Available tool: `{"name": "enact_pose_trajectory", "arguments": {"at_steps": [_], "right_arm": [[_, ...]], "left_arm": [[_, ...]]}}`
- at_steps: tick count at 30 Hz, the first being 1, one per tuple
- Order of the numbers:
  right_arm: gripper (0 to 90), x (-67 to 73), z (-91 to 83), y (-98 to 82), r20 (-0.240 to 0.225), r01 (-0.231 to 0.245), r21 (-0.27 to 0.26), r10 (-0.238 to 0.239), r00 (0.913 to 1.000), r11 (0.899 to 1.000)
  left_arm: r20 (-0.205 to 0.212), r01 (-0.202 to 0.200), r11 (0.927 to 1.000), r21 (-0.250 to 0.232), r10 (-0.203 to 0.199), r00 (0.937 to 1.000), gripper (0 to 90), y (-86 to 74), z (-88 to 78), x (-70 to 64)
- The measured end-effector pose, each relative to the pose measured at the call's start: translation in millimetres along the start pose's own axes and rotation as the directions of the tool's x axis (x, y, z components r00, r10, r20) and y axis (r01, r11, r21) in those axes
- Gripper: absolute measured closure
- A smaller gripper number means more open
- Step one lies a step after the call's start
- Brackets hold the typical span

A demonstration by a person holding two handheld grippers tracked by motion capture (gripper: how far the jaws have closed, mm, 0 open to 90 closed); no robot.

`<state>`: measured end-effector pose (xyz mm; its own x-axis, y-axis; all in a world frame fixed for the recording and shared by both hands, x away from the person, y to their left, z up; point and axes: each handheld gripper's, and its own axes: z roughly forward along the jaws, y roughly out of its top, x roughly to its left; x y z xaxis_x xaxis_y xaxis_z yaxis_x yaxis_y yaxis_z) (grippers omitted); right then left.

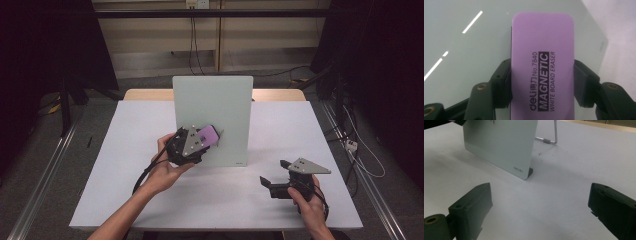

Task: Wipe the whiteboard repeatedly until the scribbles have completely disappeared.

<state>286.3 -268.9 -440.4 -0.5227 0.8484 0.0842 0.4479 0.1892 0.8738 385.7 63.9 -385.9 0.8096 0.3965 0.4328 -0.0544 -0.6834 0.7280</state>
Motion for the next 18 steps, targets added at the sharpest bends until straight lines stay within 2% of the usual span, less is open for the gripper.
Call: {"name": "enact_pose_trajectory", "arguments": {"at_steps": [3, 9, 14, 18], "right_arm": [[4.8, 0.3, -0.3, 0.1, 0.000, -0.002, -0.001, 0.002, 1.0000, 1.000], [4.9, 0.0, -0.7, -0.1, -0.001, -0.002, -0.002, 0.002, 1.0000, 1.000], [4.9, -0.1, -0.7, -0.1, -0.001, -0.003, -0.001, 0.003, 1.0000, 1.000], [4.9, 0.0, -0.4, 0.0, -0.001, -0.003, -0.001, 0.003, 1.0000, 1.000]], "left_arm": [[0.028, -0.021, 0.9995, 0.023, 0.020, 0.9994, 41.2, -2.0, 5.9, -8.7], [0.081, -0.029, 0.9984, 0.049, 0.025, 0.9964, 41.2, -6.9, 15.2, -21.9], [0.095, -0.034, 0.9979, 0.056, 0.029, 0.9950, 41.2, -6.8, 17.2, -23.7], [0.094, -0.025, 0.9983, 0.052, 0.020, 0.9954, 41.2, -2.5, 14.2, -16.7]]}}
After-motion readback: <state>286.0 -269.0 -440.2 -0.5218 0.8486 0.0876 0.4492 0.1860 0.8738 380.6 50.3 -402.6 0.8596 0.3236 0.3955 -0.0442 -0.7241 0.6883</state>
